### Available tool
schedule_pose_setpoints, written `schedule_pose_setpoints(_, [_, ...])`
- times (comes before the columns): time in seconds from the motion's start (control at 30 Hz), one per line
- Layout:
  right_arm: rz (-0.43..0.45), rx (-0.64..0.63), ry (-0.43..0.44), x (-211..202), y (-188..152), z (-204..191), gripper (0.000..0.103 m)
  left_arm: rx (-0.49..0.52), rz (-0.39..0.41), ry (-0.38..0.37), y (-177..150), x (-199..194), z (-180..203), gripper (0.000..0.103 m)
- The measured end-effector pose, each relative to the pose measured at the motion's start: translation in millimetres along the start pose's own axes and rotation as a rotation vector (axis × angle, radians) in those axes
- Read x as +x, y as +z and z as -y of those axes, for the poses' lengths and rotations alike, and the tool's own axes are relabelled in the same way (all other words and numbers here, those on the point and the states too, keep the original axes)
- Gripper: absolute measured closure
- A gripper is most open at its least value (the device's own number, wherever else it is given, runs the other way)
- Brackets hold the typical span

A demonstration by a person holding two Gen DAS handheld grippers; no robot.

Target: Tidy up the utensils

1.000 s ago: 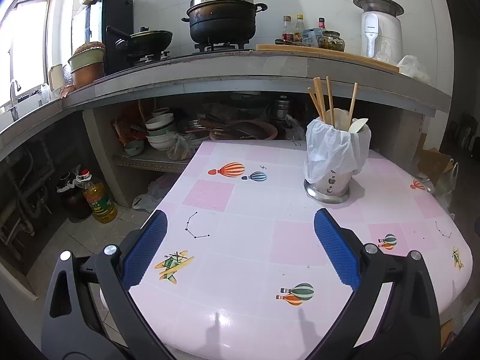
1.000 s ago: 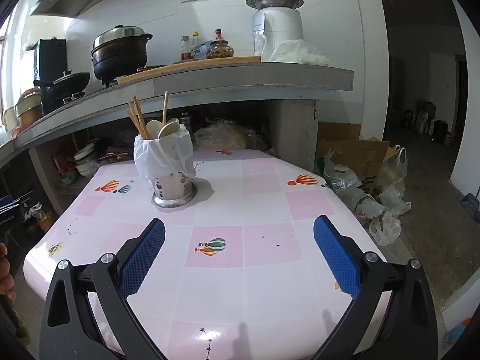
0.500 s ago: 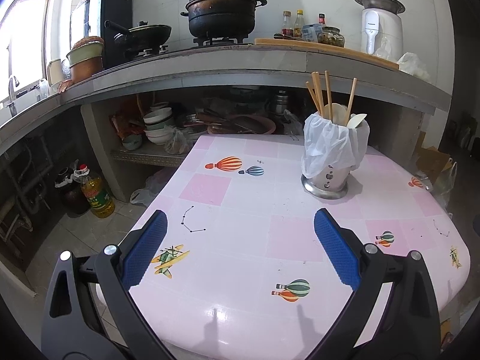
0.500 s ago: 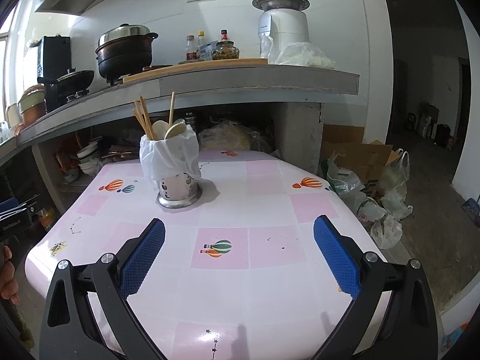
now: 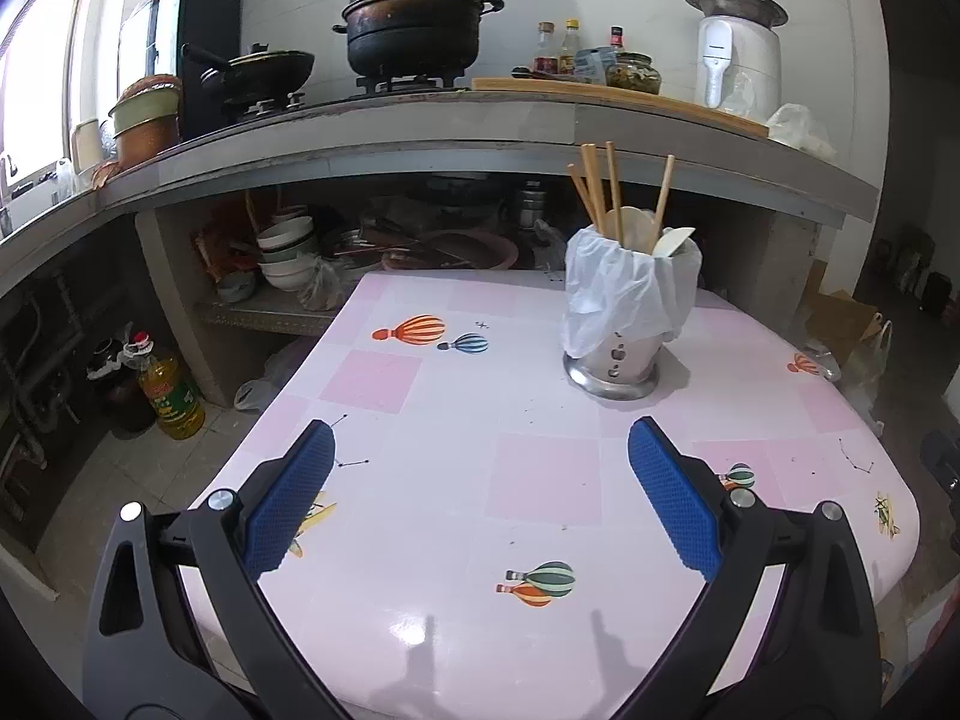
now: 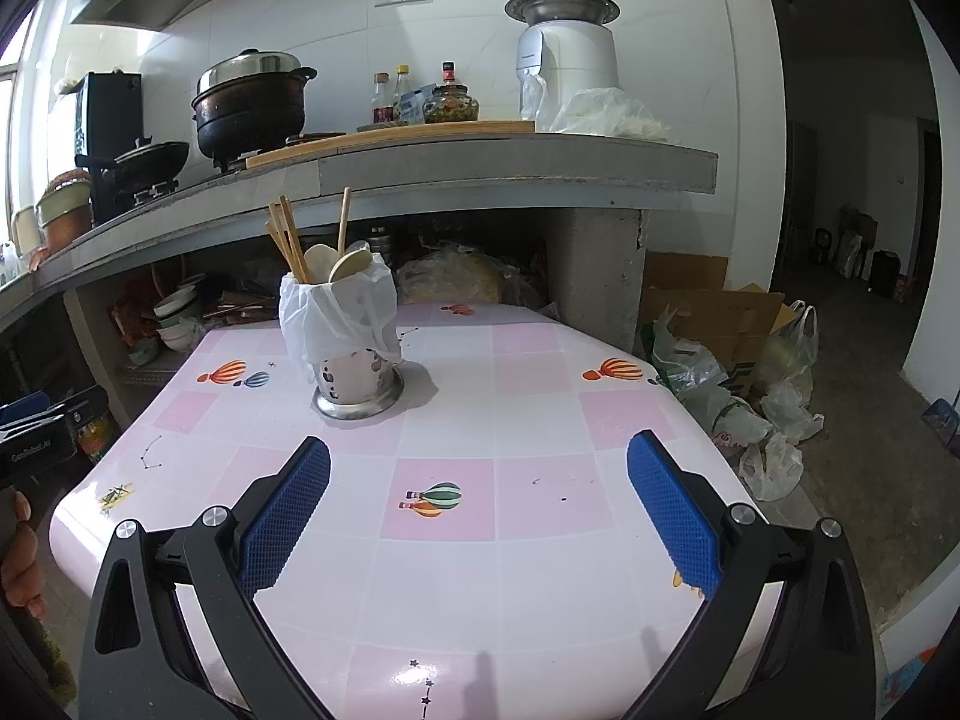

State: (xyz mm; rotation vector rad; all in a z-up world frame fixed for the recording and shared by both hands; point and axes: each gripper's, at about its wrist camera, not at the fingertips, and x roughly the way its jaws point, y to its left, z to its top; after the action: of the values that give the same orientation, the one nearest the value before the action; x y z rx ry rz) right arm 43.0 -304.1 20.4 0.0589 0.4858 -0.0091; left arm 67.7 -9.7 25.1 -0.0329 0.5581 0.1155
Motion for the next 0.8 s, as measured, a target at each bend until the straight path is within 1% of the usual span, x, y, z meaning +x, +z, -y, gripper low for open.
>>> schedule_pose_setpoints(0.23, [0.009, 0.006, 0.001, -2, 3, 4, 0.006, 0.002, 0.003, -0.013, 2, 1, 9, 0.008])
schedule_pose_setpoints(0.53, [0.023, -0.005, 0.000, -6, 7, 6, 0.006, 0.009, 0.032, -0.028, 8, -5, 21, 0.008])
schedule_pose_setpoints(0.8, [0.025, -0.021, 0.010, -7, 7, 1, 0.006, 0.006, 0.033, -0.027, 9, -6, 21, 0.008])
